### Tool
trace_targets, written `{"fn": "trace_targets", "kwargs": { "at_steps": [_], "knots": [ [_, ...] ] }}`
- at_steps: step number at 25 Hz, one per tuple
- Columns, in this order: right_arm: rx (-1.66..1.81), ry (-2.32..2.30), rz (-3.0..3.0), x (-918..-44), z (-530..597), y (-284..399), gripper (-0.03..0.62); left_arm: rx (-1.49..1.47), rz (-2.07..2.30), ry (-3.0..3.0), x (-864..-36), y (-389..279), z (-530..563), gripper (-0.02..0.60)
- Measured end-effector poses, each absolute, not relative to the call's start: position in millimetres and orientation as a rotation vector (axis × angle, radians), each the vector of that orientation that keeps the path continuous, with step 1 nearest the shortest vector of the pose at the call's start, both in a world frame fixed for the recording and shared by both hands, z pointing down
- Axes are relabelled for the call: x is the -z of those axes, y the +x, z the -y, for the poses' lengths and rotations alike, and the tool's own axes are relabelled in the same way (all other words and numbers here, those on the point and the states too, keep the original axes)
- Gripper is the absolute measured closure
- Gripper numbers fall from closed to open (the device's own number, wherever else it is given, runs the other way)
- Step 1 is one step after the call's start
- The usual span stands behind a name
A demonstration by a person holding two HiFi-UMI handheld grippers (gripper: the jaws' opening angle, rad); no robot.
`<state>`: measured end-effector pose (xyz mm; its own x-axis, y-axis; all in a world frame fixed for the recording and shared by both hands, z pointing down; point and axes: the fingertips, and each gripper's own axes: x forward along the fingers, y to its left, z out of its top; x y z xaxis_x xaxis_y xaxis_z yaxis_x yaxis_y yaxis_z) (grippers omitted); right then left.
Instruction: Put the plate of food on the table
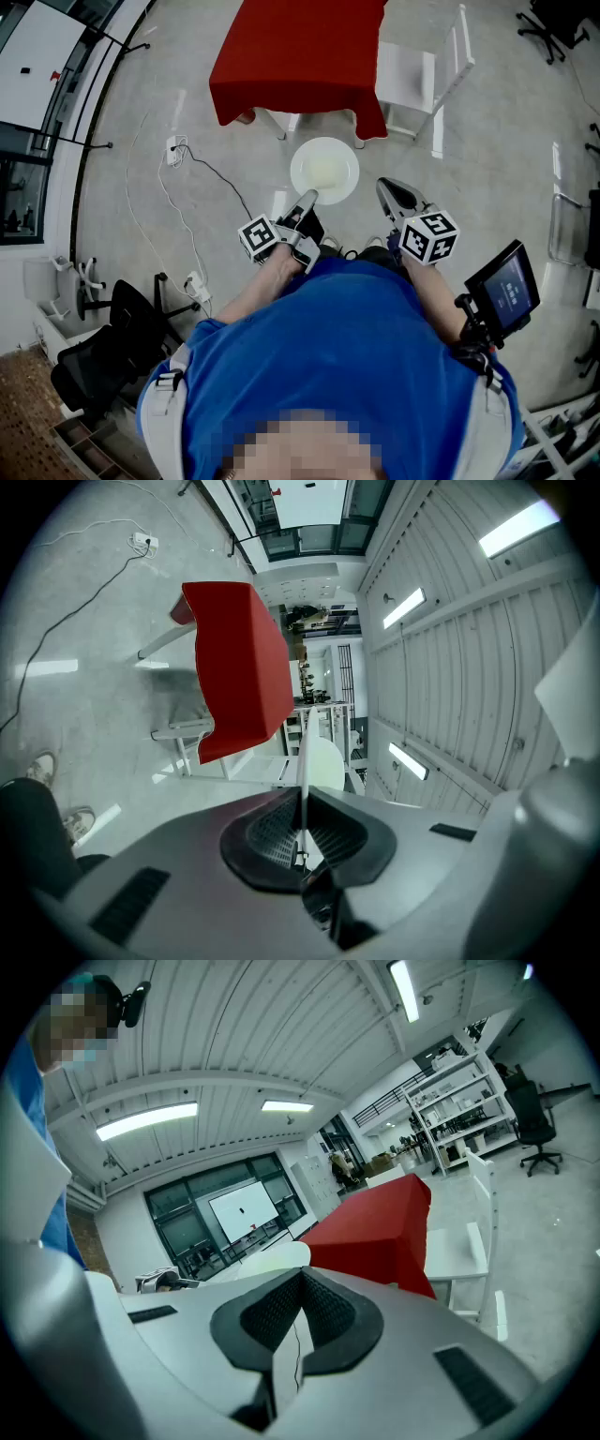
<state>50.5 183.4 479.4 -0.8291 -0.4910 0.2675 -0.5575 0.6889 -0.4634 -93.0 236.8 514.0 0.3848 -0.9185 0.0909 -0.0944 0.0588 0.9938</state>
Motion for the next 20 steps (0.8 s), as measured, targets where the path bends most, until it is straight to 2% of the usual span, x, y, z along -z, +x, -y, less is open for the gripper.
{"fn": "trace_targets", "kwargs": {
  "at_steps": [20],
  "knots": [
    [-0.800, 0.887, 2.797, -470.7, -181.6, 46.8, 0.592, 0.822, 1.002, 1.372, -508.7, -100.6, -237.0, 0.565]
  ]
}}
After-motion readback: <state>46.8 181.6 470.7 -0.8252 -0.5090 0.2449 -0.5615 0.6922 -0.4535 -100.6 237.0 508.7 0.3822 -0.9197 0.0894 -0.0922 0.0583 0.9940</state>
